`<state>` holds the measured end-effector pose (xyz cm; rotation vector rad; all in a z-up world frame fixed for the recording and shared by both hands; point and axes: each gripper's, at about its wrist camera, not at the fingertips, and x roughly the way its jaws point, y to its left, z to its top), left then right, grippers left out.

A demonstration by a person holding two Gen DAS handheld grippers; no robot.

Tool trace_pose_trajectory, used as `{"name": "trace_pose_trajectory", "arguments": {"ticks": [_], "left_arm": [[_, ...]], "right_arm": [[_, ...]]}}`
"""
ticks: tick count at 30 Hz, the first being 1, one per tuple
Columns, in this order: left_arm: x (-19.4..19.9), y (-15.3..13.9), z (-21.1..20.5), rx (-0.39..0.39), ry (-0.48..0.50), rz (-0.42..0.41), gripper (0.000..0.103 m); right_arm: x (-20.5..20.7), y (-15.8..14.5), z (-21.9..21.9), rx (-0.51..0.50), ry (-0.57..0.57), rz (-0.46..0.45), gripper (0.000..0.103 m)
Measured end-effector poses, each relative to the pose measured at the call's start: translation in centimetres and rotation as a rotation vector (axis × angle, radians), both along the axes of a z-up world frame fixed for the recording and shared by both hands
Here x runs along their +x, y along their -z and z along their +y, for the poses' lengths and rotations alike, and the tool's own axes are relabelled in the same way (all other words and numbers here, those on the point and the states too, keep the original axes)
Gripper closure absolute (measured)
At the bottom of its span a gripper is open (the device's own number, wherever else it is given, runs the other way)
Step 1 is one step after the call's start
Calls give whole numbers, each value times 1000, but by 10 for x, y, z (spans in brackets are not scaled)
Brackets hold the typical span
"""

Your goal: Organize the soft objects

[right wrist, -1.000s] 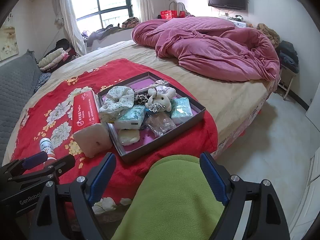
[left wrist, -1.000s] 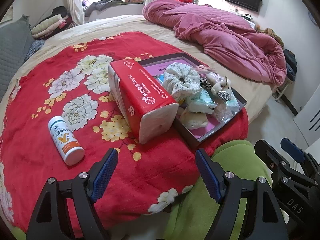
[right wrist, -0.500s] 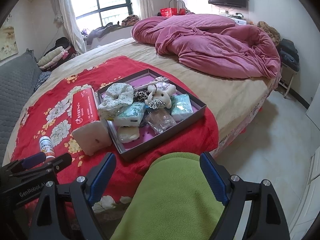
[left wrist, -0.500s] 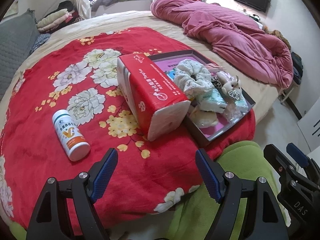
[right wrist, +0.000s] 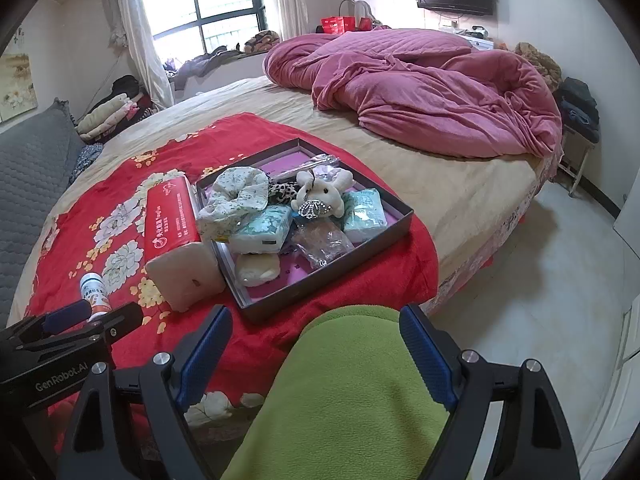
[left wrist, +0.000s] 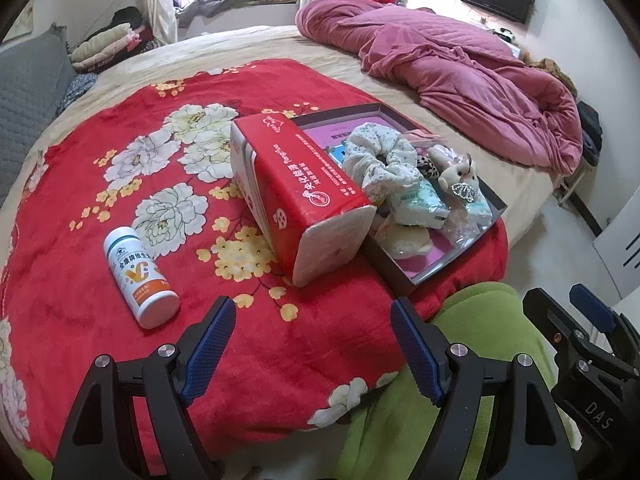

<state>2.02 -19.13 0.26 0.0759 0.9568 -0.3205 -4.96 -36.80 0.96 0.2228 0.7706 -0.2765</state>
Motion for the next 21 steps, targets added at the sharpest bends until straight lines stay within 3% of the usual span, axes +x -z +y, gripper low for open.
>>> {"name": "trace_pose_trajectory", "arguments": {"ticks": [5,21], "left_arm": [[0,0,1,-32,14,-2,22],[-3,4,-5,40,21,-8,22]], "right_arm": [[0,0,0,5,-4,-1,18],[3,4,2,-1,-6,4,18]]}}
